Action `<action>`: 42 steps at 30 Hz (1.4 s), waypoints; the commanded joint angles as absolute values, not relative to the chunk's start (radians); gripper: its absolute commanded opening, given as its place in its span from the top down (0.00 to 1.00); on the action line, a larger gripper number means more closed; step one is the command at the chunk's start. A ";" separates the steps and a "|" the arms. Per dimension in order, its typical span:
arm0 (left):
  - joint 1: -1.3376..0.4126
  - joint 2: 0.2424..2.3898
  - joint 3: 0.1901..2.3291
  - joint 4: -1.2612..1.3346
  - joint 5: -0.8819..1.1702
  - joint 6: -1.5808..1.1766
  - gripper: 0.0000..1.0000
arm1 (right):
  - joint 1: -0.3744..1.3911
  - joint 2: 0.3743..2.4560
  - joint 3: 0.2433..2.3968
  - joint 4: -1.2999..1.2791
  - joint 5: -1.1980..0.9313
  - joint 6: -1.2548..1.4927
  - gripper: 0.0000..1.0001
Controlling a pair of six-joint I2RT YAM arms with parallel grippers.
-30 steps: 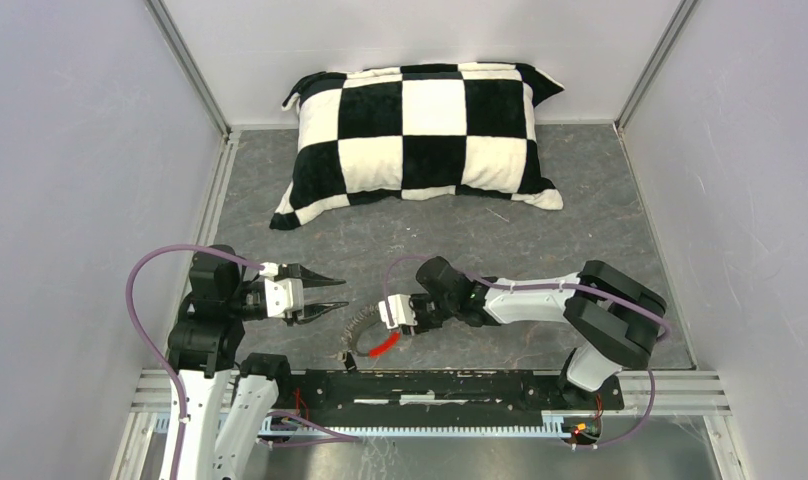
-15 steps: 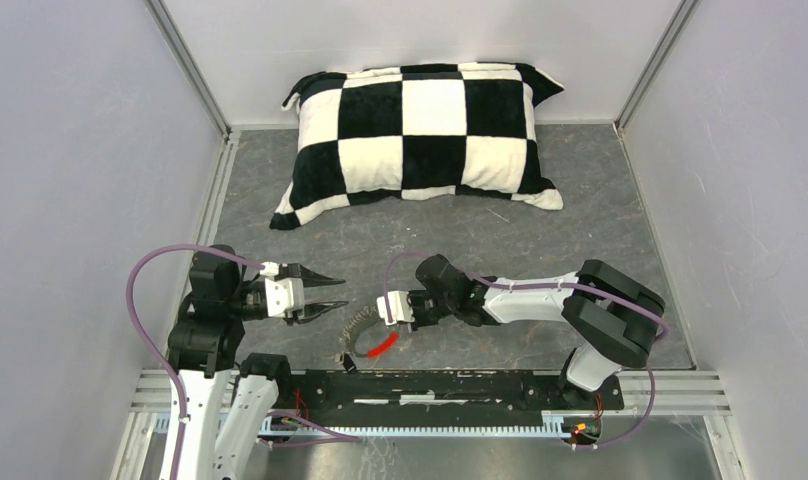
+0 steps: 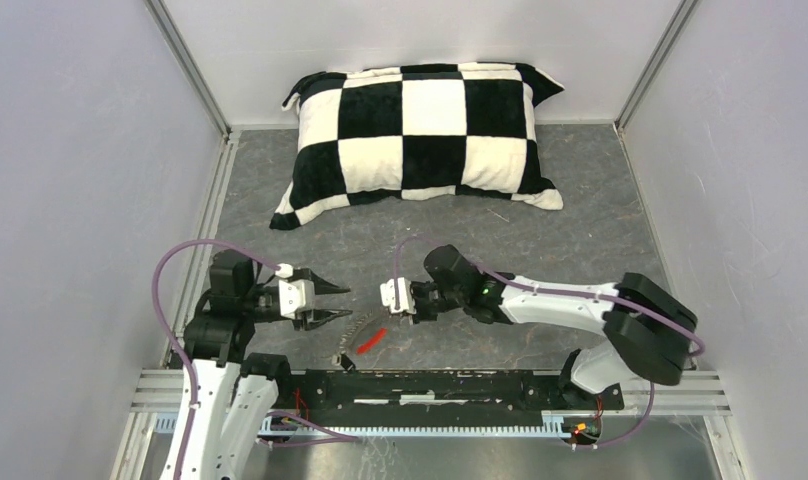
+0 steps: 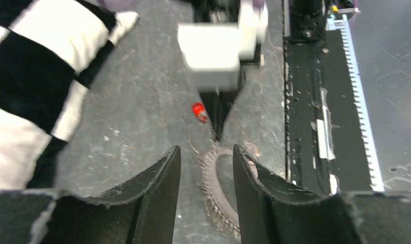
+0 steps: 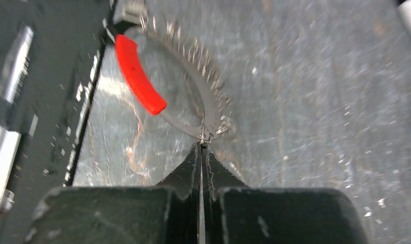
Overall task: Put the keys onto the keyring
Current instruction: Pick up the keyring from the center of the board, then adjust the keyring.
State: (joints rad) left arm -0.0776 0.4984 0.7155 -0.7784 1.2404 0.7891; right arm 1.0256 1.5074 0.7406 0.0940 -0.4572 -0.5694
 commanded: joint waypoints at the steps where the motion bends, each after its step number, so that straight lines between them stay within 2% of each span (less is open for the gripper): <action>1: -0.096 0.518 0.627 -0.801 1.277 0.916 0.50 | 1.023 1.370 0.797 0.143 -0.559 -0.436 0.99; 9: -0.125 0.587 0.640 -0.807 1.293 1.046 0.42 | 1.054 1.240 0.835 0.161 -0.593 -0.336 0.99; 17: -0.135 0.586 0.689 -0.807 1.368 1.046 0.41 | 1.118 1.280 0.990 0.029 -0.547 -0.334 0.99; 20: -0.136 0.578 0.695 -0.807 1.358 1.034 0.44 | 1.137 1.310 1.050 -0.033 -0.521 -0.332 0.99; 26: -0.137 0.571 0.748 -0.806 1.330 0.961 0.55 | 1.174 1.361 1.162 -0.160 -0.475 -0.344 0.99; 36: -0.137 0.519 0.773 -0.854 1.289 0.953 0.59 | 1.206 1.408 1.301 -0.334 -0.413 -0.357 0.99; 42: -0.137 0.521 0.792 -0.854 1.282 0.945 0.70 | 1.214 1.397 1.291 -0.318 -0.415 -0.353 0.99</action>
